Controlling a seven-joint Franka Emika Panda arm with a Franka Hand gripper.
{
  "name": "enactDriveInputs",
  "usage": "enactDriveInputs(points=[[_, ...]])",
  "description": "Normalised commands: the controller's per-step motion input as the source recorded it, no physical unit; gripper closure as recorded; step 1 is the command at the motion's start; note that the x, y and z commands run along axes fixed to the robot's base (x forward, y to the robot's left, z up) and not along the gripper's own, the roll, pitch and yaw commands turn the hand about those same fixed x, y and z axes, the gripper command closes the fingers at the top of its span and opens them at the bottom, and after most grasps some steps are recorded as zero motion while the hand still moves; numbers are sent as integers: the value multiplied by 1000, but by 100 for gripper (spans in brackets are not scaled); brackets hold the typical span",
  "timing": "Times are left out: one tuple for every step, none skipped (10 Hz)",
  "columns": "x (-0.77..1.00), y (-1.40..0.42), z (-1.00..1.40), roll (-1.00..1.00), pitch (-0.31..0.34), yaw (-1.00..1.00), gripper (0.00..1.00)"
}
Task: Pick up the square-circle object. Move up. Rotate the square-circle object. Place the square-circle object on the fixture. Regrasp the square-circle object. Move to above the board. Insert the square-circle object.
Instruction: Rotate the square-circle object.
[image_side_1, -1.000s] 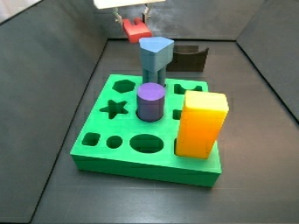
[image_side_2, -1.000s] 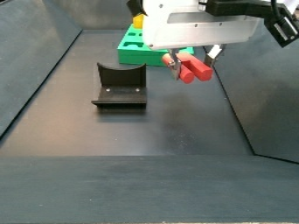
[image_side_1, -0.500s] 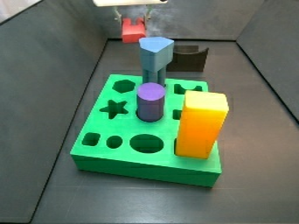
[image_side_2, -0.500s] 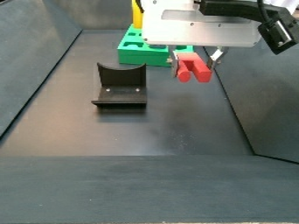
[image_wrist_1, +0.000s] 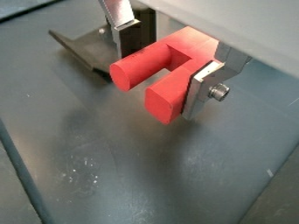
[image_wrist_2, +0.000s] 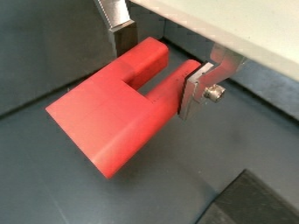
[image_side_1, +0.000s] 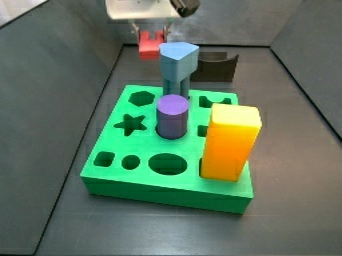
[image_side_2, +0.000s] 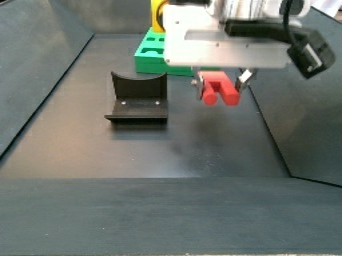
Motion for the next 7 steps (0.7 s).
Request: enactDriveInputs(points=[[42, 9, -1000, -83, -45, 11, 100], [46, 14, -910, -110, -51, 4, 100], [44, 20, -803, -129, -57, -1, 100], [41, 23, -668, -151, -68, -5, 100], [41, 22, -605, -162, -71, -6, 100], [43, 23, -493, -179, -76, -6, 100], [43, 25, -415, -189, -78, -4, 100]])
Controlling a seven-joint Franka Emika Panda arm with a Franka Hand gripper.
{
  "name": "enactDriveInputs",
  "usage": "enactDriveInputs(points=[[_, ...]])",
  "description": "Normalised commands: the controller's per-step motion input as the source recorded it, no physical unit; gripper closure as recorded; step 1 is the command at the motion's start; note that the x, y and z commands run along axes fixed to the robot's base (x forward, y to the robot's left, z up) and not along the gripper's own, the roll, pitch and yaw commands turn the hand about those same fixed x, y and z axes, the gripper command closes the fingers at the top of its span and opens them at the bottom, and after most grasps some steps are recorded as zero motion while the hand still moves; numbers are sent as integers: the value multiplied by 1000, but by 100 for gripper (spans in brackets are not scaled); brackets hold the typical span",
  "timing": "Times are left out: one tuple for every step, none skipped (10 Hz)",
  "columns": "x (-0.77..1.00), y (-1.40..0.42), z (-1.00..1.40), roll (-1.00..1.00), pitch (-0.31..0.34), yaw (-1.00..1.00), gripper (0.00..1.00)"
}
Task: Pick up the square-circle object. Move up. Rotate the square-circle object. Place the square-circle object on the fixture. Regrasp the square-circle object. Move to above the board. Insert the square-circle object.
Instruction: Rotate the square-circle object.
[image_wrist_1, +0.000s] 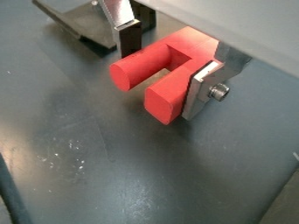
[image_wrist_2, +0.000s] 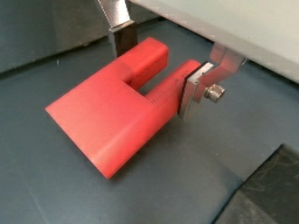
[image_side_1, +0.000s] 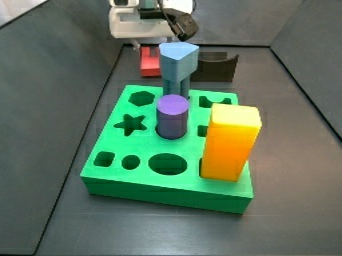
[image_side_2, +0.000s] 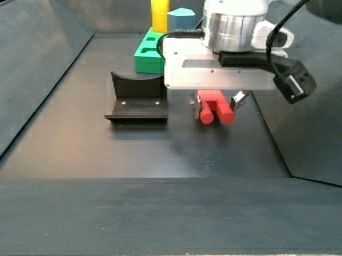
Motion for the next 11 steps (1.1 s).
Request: enactDriveInputs(points=[[38, 26, -323, -200, -91, -4, 100], [36, 27, -278, -206, -94, -5, 100], [35, 28, -189, -216, -101, -5, 100], [31, 33, -135, -215, -107, -8, 100], [26, 32, -75, -220, -103, -11, 100], [23, 31, -65, -219, -103, -12, 100], [19, 29, -67, -218, -101, -14, 100], [18, 28, -66, -216, -101, -15, 100], [0, 0, 0, 0, 0, 0, 0], [0, 0, 1000, 0, 0, 0, 0], [-12, 0, 1000, 1, 19, -2, 0]])
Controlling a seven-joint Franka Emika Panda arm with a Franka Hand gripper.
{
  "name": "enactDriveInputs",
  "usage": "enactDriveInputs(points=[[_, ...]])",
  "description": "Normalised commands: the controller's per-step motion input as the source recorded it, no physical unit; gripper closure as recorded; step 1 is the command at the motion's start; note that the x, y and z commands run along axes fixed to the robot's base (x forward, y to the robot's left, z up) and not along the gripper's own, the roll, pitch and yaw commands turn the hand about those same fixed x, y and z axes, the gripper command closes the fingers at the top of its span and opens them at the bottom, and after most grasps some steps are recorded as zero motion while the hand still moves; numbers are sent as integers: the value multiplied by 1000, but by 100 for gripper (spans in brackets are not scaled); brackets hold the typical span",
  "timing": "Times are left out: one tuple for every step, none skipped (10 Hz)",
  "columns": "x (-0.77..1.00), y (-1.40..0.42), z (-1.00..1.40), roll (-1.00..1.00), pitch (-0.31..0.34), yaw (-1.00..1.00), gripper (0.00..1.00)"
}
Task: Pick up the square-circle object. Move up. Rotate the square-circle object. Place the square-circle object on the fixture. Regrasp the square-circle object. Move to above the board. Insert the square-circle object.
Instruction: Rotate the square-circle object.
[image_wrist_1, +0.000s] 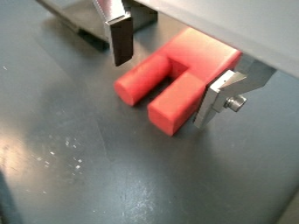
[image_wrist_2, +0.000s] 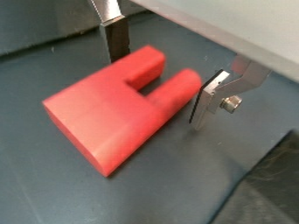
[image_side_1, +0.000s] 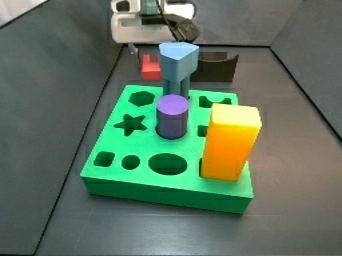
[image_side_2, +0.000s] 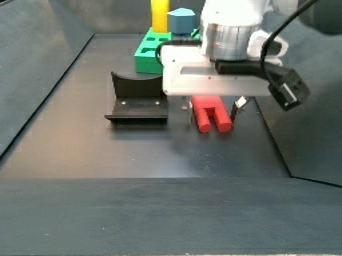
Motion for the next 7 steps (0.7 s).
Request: enactDriveInputs(points=[[-17, 1, 1000, 10, 45, -8, 0], [-12, 4, 1000, 31, 72, -18, 0], [-13, 5, 1000, 41, 85, -19, 0], [-15, 7, 1000, 68, 91, -19, 0], [-22, 6, 1000, 85, 93, -14, 0], [-31, 1, 1000, 100, 91, -4, 0], [-33, -1, 909, 115, 89, 4, 0]])
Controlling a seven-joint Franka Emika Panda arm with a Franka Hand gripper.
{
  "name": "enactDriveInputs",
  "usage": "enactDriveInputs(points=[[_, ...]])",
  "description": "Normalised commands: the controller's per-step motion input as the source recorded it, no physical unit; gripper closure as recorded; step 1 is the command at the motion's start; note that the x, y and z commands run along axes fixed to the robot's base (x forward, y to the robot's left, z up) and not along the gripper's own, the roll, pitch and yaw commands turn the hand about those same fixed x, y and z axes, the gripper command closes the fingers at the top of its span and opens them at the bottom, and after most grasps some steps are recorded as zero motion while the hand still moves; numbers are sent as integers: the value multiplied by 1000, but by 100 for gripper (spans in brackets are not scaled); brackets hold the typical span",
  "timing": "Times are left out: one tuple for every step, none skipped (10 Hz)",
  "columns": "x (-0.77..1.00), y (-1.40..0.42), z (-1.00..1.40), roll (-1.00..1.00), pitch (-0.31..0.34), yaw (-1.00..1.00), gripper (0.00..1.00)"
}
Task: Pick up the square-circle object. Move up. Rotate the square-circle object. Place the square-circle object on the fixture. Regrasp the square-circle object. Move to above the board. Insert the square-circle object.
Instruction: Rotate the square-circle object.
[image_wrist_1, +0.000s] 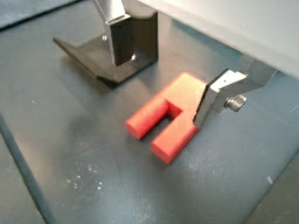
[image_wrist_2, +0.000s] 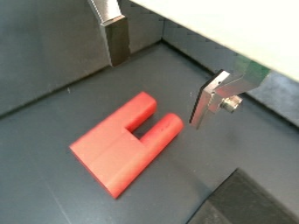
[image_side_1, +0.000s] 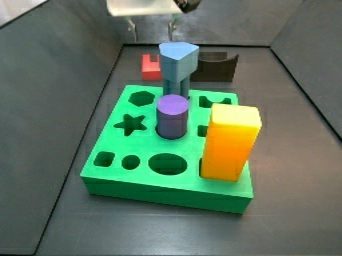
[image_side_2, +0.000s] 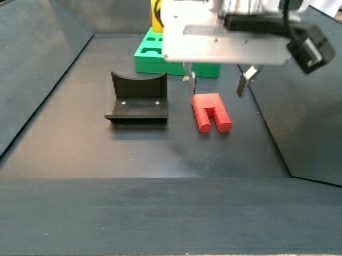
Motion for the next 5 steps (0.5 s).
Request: enactDriveInputs(points=[[-30, -2, 738, 135, 94, 11, 0], [0, 0, 0, 0, 0, 1000, 0], [-1, -4, -168, 2, 1, 1000, 0], [-6, -1, -248, 3, 1, 1000, 0], [37, 6, -228, 4, -1, 1000, 0]])
